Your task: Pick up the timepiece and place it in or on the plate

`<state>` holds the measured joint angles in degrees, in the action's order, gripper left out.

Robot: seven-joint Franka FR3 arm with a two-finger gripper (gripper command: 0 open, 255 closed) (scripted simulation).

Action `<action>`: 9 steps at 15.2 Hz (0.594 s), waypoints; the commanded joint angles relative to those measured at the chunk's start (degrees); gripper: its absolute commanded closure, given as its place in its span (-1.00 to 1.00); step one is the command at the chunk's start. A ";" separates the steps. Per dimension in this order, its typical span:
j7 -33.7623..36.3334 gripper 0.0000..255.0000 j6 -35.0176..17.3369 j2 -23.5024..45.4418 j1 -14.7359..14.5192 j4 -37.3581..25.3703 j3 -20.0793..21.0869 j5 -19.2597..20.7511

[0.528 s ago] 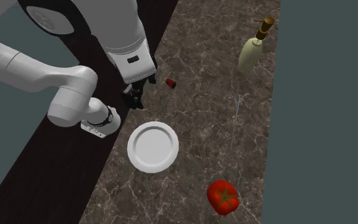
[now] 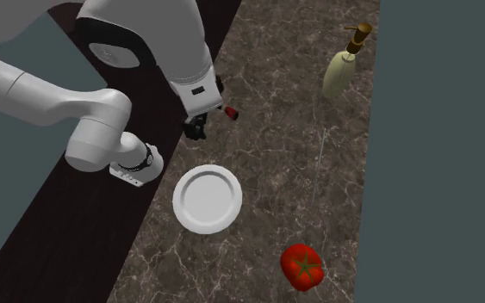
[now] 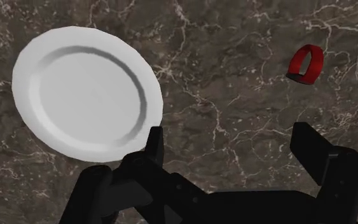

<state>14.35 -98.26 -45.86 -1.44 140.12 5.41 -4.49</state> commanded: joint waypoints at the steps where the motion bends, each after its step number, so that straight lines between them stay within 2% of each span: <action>1: 2.15 -1.00 -3.14 0.21 -0.72 2.73 1.18 -2.50; 9: 9.46 -1.00 -17.05 4.89 -4.55 10.36 6.70 -12.94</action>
<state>23.02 -113.28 -41.55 -5.44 149.39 11.46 -15.97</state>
